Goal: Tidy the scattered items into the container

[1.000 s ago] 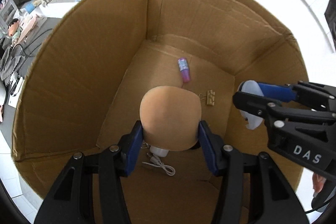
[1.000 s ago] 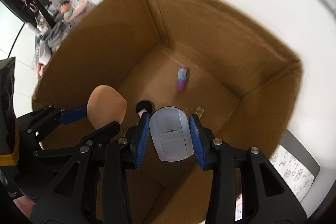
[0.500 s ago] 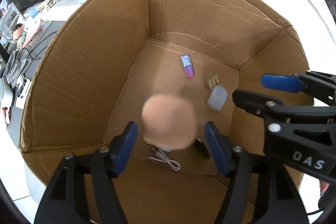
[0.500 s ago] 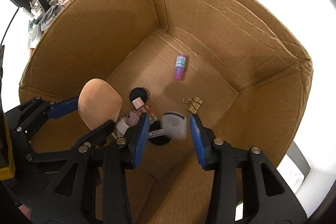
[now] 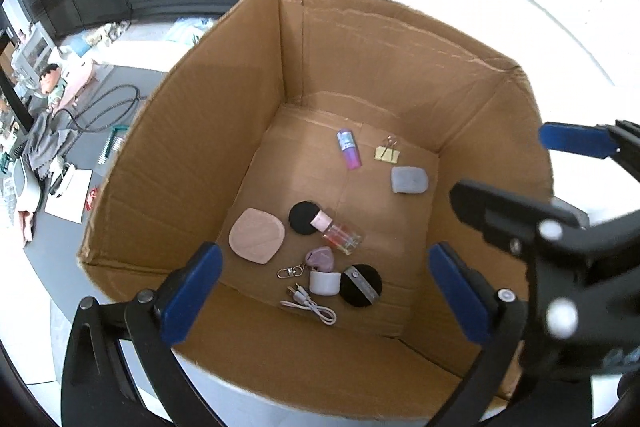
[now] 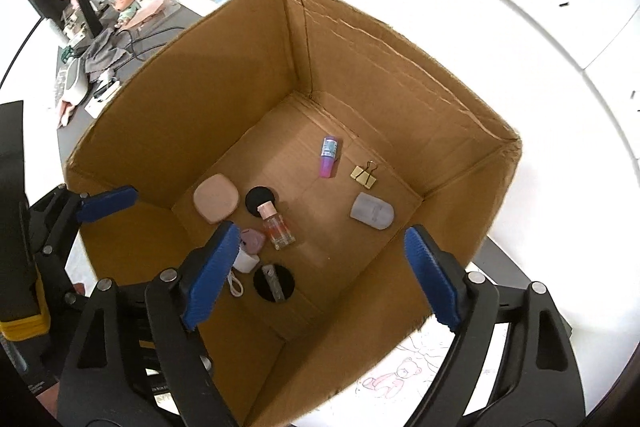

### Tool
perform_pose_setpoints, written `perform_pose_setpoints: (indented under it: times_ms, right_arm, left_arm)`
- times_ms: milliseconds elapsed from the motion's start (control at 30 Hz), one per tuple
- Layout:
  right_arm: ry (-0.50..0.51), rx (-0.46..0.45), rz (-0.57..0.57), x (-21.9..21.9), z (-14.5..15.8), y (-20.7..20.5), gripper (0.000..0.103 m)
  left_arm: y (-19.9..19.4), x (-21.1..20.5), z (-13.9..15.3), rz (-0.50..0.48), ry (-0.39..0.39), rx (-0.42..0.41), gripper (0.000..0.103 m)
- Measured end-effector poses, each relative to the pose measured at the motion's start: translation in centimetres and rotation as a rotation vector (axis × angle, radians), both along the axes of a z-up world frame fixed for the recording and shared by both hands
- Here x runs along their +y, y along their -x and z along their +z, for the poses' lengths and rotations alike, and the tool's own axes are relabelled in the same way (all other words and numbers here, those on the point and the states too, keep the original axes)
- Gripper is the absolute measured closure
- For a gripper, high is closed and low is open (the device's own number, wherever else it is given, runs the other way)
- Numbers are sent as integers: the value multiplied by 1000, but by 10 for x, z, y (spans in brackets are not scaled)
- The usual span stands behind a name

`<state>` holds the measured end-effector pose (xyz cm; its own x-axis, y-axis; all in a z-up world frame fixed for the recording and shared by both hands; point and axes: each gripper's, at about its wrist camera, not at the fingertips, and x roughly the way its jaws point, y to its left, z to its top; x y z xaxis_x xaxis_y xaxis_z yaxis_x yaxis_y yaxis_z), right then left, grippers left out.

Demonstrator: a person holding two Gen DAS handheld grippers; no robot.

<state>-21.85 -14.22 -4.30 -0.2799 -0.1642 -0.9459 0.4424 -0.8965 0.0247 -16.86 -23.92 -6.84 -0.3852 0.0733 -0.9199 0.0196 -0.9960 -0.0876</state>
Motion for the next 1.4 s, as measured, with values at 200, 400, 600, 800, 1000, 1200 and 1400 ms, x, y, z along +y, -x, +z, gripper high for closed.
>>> perform_pose_setpoints:
  times_ms: [200,400,600,800,1000,1200,1400]
  right_arm:
    - [22,56,1,11,25,-14,0]
    - [41,110,-24,31,50,-30,0]
    - [128,143,-144,82,74,-49,0]
    - [153,190,-301,159,92,-81,0]
    - [129,231,-455,245,104,-122,0]
    - [73,275,-564,304,108,-174,0]
    - [32,248,-613,331,102,-222,0]
  left_arm:
    - [-11,10,23,-9,17,50,0]
    - [-26,31,44,-33,31,83,0]
    - [-39,70,69,-80,15,116,0]
    - [-52,133,84,-170,-10,146,0]
    - [-76,190,94,-210,27,166,0]
    - [-103,219,95,-280,-25,117,0]
    - [-144,234,100,-315,36,100,0]
